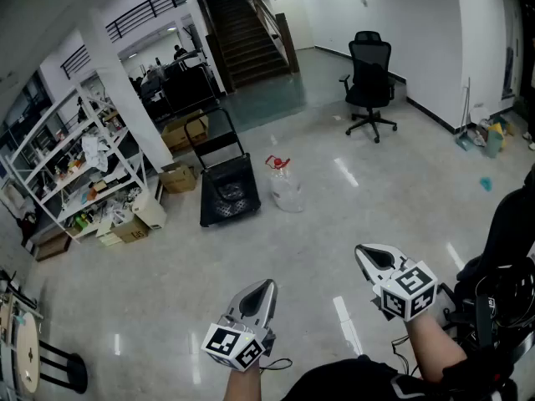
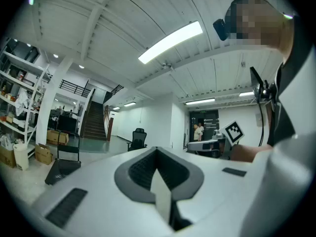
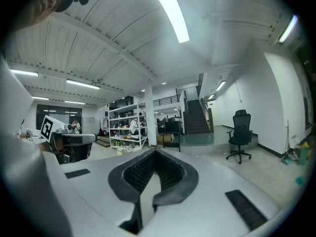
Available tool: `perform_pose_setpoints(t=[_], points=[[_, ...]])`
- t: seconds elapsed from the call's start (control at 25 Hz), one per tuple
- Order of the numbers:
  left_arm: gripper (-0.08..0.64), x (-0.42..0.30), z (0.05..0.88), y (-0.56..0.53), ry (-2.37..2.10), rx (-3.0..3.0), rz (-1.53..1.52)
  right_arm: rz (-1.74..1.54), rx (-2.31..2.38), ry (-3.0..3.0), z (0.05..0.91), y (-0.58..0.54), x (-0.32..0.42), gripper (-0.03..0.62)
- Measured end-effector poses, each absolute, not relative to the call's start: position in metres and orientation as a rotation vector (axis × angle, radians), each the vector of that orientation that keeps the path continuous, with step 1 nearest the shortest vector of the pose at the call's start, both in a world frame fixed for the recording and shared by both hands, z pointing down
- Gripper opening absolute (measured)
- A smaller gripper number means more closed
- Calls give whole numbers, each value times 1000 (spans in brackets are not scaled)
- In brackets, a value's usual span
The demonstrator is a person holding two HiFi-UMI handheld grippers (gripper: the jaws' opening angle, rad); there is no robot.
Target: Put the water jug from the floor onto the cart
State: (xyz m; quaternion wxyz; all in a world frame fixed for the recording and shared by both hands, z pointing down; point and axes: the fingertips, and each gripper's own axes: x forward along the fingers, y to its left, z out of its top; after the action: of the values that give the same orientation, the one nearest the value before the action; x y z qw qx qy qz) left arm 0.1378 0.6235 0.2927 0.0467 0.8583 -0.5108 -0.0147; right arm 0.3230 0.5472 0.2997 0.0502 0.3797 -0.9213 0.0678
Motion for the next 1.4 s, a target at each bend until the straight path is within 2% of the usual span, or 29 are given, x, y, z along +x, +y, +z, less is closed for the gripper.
perform_pose_setpoints(t=[0.84, 1.4], points=[[-5, 162, 286, 628, -1560, 2615, -13, 212, 1173, -2822, 295, 549, 346, -6], [-4, 229, 293, 594, -1542, 2620, 81, 242, 1138, -2856, 303, 515, 403, -6]])
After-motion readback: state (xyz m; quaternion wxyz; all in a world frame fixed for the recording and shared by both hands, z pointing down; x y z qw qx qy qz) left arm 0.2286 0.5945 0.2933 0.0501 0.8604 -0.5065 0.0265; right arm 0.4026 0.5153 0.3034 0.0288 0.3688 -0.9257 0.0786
